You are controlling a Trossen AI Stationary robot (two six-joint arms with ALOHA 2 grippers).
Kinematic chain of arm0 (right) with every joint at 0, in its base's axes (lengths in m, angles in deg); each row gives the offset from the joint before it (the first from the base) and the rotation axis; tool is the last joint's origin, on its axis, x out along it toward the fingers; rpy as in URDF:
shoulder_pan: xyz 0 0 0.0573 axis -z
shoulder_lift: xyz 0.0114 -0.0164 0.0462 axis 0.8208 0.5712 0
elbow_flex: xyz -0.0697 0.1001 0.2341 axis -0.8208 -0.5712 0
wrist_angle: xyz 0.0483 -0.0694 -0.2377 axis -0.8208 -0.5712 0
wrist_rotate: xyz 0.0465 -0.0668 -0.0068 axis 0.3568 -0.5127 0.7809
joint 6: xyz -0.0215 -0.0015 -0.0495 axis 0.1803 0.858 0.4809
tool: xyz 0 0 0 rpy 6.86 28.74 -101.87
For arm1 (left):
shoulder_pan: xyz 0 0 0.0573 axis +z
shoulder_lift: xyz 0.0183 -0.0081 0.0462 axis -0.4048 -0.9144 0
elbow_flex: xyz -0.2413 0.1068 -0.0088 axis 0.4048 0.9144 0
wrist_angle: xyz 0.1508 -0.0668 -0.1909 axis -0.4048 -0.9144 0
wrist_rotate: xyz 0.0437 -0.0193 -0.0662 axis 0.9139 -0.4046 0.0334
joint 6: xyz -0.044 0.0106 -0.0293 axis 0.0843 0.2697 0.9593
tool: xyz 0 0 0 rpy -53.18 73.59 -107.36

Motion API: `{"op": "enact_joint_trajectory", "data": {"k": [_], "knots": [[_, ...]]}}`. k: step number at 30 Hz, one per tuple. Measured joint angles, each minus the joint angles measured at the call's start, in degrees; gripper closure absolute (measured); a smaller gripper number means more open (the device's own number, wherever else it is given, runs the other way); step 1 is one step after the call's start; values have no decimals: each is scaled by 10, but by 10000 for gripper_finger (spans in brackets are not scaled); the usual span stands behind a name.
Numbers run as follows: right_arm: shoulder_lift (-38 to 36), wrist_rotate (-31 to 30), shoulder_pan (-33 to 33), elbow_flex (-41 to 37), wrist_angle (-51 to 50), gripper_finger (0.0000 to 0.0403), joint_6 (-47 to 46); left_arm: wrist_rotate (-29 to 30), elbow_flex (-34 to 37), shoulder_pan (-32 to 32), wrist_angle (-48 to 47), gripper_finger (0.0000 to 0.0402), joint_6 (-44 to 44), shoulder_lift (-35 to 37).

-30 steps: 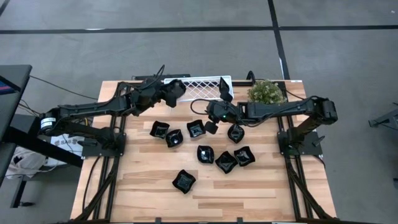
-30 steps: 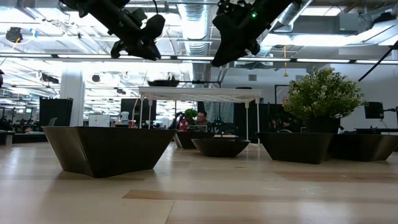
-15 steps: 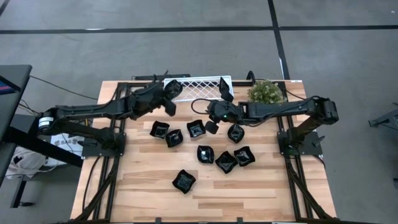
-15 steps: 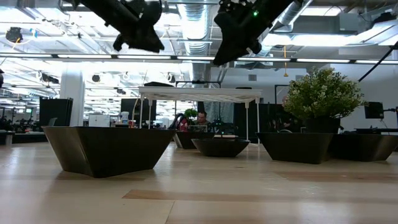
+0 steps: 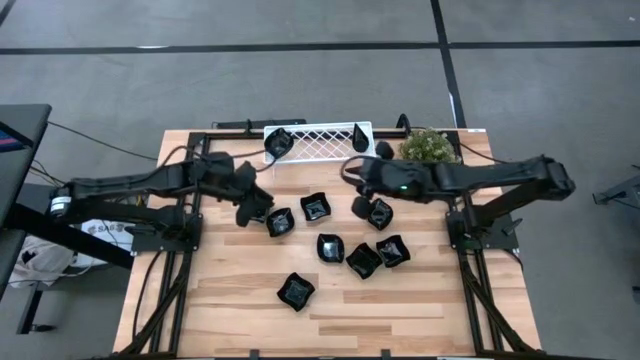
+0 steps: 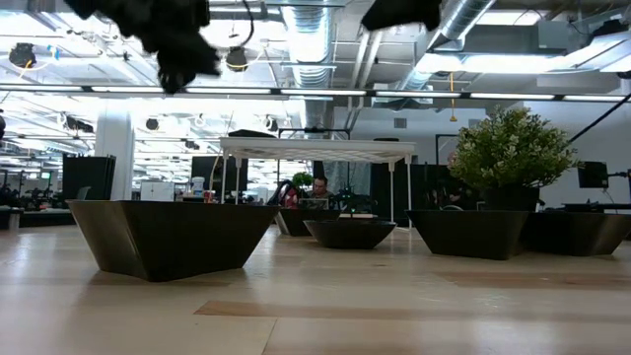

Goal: Pick & Place Mini shaped plates
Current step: Stack the black leaf shaped plate on top of the black leaf shaped plate on the shelf

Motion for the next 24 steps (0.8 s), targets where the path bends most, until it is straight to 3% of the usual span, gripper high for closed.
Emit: {"op": "enact_joint_trajectory", "data": {"k": [4, 8, 12, 19, 24], "knots": [[-34, 0, -21, 0, -39, 329, 10, 3, 52, -2, 13, 300, 14, -2], [-60, 2, -41, 0, -157, 329, -19, 6, 84, -10, 22, 300, 31, -2], [-86, 0, -66, -2, -251, 329, -123, 6, 97, -23, 87, 300, 28, -2], [-110, -59, -147, -67, -230, 329, -287, 6, 108, -37, 251, 300, -30, -2], [-82, -123, -190, -130, -225, 329, -501, 6, 108, -46, 298, 300, 3, -2]]}}
